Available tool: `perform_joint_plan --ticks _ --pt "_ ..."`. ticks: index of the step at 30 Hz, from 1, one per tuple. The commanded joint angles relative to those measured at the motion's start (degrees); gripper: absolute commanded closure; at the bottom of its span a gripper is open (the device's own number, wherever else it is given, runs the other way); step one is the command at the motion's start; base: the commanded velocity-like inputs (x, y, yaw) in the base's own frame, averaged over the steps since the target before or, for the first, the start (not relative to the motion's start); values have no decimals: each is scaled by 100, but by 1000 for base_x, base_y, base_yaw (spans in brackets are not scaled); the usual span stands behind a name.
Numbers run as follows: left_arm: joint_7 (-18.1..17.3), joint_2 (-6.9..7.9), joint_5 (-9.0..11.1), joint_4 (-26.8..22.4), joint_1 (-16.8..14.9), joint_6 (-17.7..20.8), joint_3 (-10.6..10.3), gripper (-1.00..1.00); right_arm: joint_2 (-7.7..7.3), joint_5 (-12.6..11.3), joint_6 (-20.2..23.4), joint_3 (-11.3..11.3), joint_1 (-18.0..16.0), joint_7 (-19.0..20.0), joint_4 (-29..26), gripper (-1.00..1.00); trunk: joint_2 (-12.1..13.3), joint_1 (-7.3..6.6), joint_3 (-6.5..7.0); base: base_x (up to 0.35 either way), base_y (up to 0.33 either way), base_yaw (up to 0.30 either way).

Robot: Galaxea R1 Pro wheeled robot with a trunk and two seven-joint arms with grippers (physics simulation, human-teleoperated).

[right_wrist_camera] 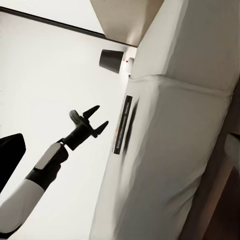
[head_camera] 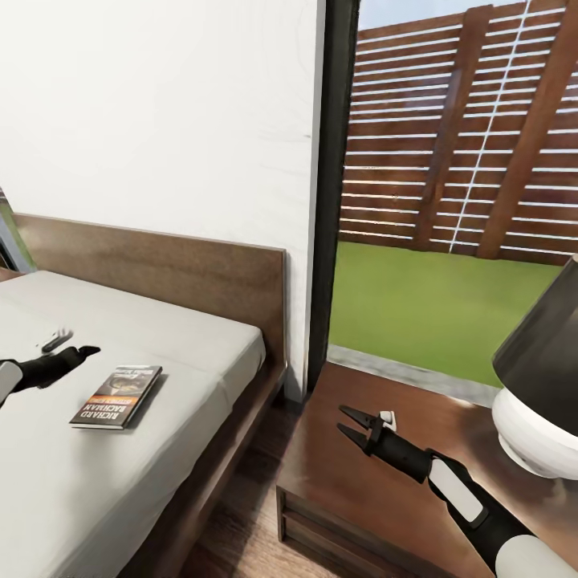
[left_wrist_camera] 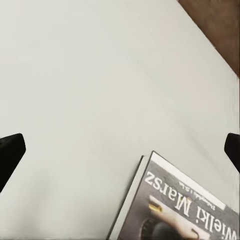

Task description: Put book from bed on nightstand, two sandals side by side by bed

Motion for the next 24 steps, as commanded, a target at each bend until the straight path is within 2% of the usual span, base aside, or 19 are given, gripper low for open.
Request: perform_joint_plan --ticks 1,11,12,13,15,24 --pt "-32 -5 83 52 -3 43 76 -100 -6 -60 40 21 -5 -3 2 -100 -2 -1 -5 0 0 0" --pt "-137 -14 836 515 -3 -85 217 -100 -6 -57 42 15 -5 1 4 -100 -2 -1 -5 0 0 0" --pt "-147 -18 963 586 -3 -100 223 -100 -6 -56 42 14 -5 3 4 -100 -2 -1 -5 0 0 0" --pt "-147 -18 963 586 -3 -100 223 -100 -6 -56 41 13 -5 3 4 -100 -2 -1 -5 0 0 0" --pt "-181 -21 1119 666 -3 -120 228 -100 -6 -55 41 13 -5 4 5 -100 -2 -1 -5 0 0 0" --pt "-509 -23 1274 813 -3 -151 233 -100 -6 -51 40 17 -5 2 5 -100 -2 -1 -5 0 0 0"
